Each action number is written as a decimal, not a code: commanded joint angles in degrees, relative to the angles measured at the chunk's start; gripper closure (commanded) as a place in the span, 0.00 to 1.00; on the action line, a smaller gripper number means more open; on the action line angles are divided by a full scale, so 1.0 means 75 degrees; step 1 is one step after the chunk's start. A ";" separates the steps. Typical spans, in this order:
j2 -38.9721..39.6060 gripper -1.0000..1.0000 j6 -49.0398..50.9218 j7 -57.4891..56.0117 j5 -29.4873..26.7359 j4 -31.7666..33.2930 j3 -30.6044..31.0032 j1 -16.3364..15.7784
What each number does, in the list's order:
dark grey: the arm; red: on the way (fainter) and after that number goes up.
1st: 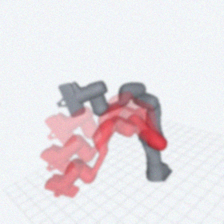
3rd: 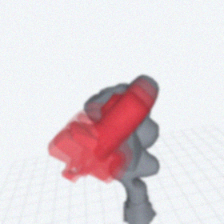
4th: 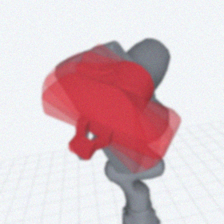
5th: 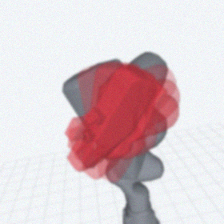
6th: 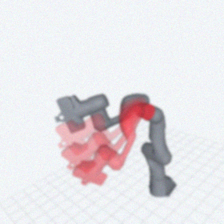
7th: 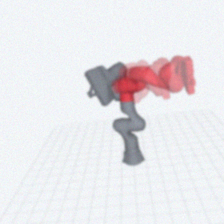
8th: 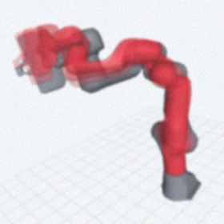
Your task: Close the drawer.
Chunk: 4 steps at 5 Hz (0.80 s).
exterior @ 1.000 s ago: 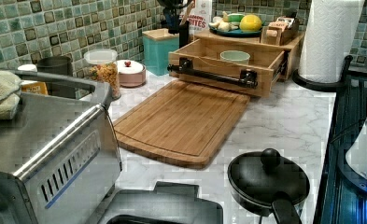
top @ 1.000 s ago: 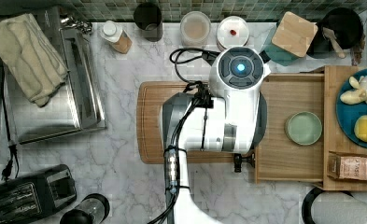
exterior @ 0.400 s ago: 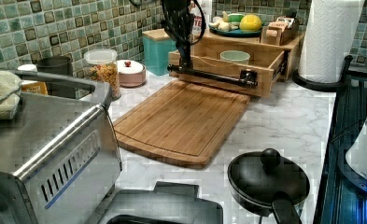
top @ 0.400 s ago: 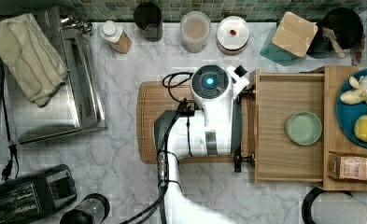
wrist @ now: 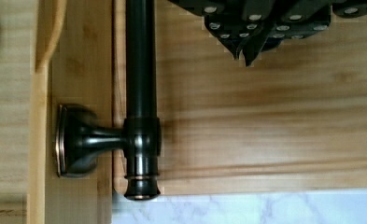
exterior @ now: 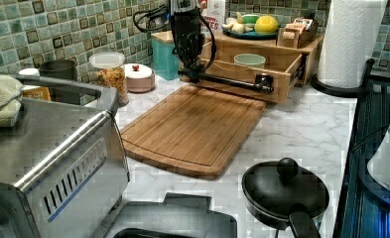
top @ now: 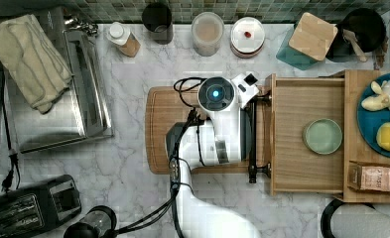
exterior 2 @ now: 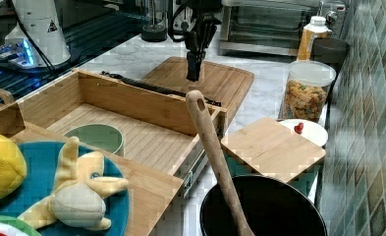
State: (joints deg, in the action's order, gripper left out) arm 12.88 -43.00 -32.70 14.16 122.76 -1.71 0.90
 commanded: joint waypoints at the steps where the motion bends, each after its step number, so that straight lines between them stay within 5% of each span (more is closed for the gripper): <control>1: -0.0079 1.00 -0.0821 0.0378 0.0768 0.0430 -0.0144 0.0001; 4: 0.0243 1.00 -0.0973 -0.0135 0.0605 0.0304 -0.0331 0.0352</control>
State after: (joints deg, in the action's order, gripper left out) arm 14.59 -49.69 -32.20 18.21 127.46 -2.72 1.39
